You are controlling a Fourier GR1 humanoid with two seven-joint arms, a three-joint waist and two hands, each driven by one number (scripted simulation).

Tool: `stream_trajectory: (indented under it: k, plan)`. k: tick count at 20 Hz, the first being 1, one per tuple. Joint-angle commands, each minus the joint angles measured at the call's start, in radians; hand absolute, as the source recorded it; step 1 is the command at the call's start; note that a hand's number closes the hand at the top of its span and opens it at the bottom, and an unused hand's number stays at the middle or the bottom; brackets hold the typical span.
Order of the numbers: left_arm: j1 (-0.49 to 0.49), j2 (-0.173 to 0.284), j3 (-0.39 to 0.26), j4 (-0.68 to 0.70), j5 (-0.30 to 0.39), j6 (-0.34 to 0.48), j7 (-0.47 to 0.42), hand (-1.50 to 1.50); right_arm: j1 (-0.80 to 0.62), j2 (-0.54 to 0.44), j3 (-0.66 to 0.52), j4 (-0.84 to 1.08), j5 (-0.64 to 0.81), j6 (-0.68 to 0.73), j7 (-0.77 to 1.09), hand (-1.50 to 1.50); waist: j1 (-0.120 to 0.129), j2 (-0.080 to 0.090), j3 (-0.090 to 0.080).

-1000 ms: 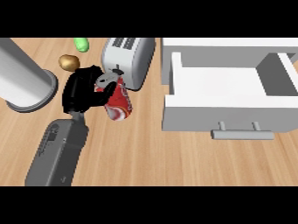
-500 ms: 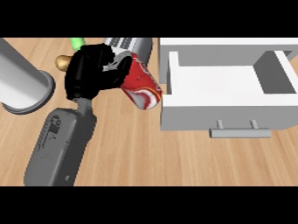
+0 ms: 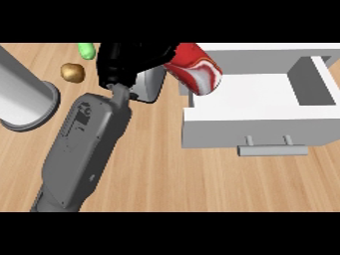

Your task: Pick up the can, place it into the drawer and close the drawer

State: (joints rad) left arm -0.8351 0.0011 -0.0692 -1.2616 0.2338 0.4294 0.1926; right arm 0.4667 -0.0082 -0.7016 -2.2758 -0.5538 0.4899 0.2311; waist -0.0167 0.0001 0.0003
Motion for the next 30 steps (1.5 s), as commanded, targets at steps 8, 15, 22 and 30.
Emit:
stream_trajectory:
  k: [8,15,22,30]
  plan:
    - [-0.223,-0.001,-0.133,0.268,0.139,0.173,-0.122,1.50,-0.064,-0.016,-0.003,0.050,0.014,-0.013,0.010,-1.50,-0.015,0.005,0.000]
    - [-0.397,-0.001,-0.148,0.381,0.201,0.189,-0.076,1.50,-0.117,-0.003,0.050,-0.021,0.058,-0.073,0.076,-1.50,-0.011,0.005,0.000]
    - [-0.502,-0.001,-0.178,0.523,0.313,0.199,-0.131,1.50,-0.060,0.007,0.016,-0.026,0.005,-0.038,0.049,-1.50,-0.027,0.005,0.001]
    - [-0.541,-0.001,-0.318,0.663,0.475,0.254,-0.242,1.50,-0.154,-0.073,0.013,0.016,-0.009,-0.059,0.086,-1.50,-0.059,0.015,0.001]
